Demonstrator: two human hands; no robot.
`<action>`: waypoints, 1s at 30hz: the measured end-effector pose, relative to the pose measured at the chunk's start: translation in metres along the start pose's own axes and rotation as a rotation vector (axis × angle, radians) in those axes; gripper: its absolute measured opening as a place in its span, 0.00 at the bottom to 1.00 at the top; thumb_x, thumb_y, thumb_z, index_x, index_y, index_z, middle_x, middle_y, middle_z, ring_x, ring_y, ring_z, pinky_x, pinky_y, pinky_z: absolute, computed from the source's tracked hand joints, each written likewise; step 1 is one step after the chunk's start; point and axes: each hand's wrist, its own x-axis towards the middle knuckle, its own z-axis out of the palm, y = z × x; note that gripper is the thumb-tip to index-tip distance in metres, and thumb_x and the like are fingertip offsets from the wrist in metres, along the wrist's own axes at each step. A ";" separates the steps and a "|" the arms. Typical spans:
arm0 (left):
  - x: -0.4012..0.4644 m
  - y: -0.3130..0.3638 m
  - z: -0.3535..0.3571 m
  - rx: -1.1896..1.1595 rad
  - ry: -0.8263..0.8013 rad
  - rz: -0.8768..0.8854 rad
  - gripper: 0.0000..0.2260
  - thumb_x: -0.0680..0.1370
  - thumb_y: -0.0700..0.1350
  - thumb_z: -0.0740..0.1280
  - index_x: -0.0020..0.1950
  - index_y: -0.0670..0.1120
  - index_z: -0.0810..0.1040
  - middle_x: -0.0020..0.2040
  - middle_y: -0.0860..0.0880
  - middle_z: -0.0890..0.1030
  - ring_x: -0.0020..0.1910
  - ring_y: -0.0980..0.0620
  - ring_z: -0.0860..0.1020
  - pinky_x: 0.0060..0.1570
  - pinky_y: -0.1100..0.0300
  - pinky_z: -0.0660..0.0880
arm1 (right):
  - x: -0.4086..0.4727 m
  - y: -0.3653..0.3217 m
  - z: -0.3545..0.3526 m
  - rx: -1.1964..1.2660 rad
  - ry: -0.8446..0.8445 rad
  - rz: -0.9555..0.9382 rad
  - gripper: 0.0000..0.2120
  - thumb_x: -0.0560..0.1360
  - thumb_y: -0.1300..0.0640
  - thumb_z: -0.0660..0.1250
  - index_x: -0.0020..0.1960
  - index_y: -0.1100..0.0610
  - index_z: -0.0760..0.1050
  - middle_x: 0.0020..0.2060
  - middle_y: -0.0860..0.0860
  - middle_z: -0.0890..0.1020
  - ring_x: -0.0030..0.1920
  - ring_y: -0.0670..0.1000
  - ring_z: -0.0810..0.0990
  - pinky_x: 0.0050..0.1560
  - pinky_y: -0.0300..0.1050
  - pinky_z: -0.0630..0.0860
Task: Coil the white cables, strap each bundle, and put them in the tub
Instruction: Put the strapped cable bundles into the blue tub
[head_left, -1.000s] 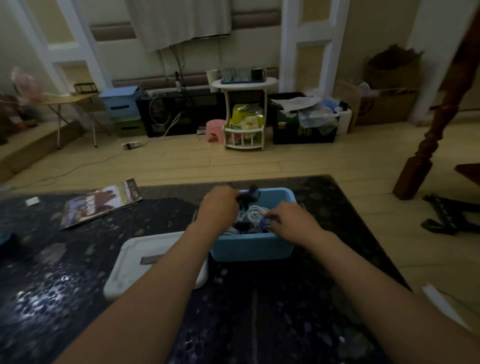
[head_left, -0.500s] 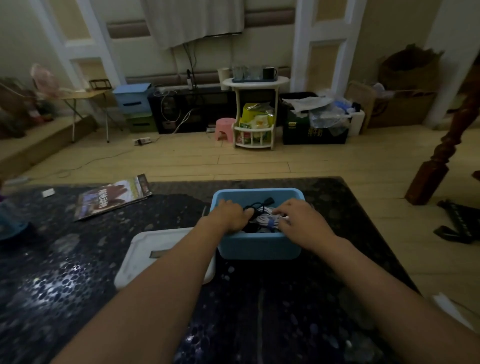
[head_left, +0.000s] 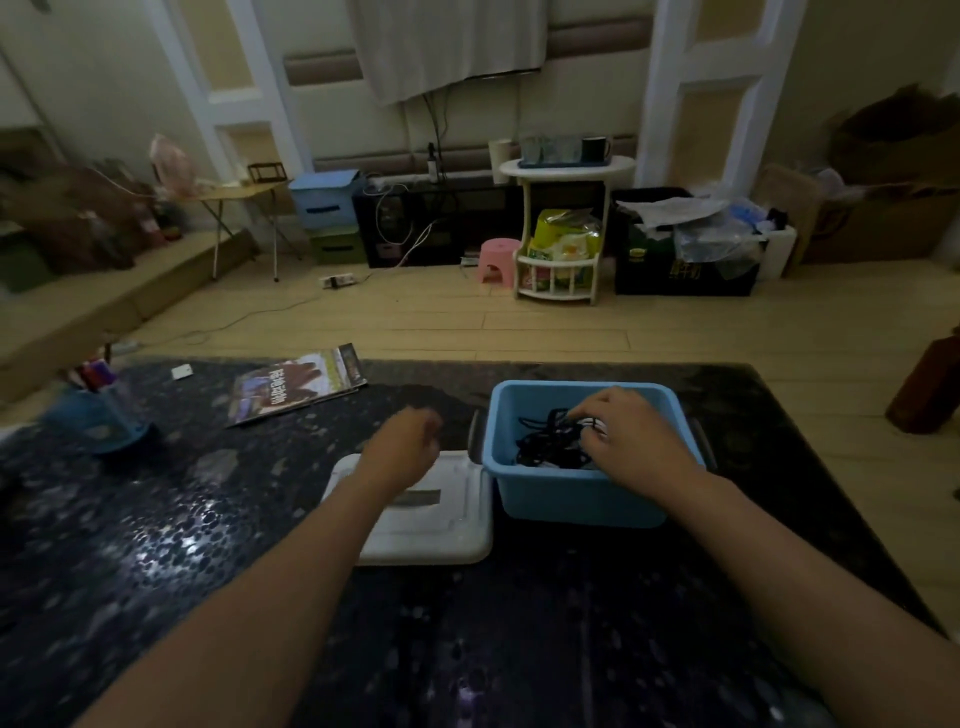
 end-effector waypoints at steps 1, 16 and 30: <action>-0.007 -0.018 0.007 0.077 -0.104 -0.033 0.19 0.79 0.45 0.67 0.70 0.48 0.75 0.67 0.44 0.75 0.66 0.42 0.74 0.64 0.50 0.72 | 0.000 -0.002 0.004 0.002 0.002 -0.011 0.15 0.80 0.57 0.63 0.65 0.51 0.79 0.63 0.49 0.75 0.66 0.51 0.71 0.62 0.45 0.70; -0.052 -0.079 0.021 0.365 0.041 0.125 0.06 0.80 0.46 0.64 0.51 0.45 0.76 0.53 0.45 0.76 0.53 0.43 0.76 0.47 0.50 0.71 | -0.032 0.013 0.013 -0.013 0.002 0.043 0.14 0.80 0.57 0.63 0.65 0.49 0.78 0.63 0.47 0.75 0.64 0.50 0.71 0.63 0.43 0.68; -0.050 0.100 -0.104 0.100 0.279 0.356 0.09 0.81 0.47 0.63 0.60 0.47 0.76 0.55 0.48 0.74 0.47 0.51 0.73 0.48 0.57 0.73 | -0.100 0.021 -0.053 0.055 0.054 0.160 0.16 0.79 0.56 0.66 0.67 0.48 0.77 0.63 0.49 0.75 0.62 0.50 0.73 0.58 0.44 0.72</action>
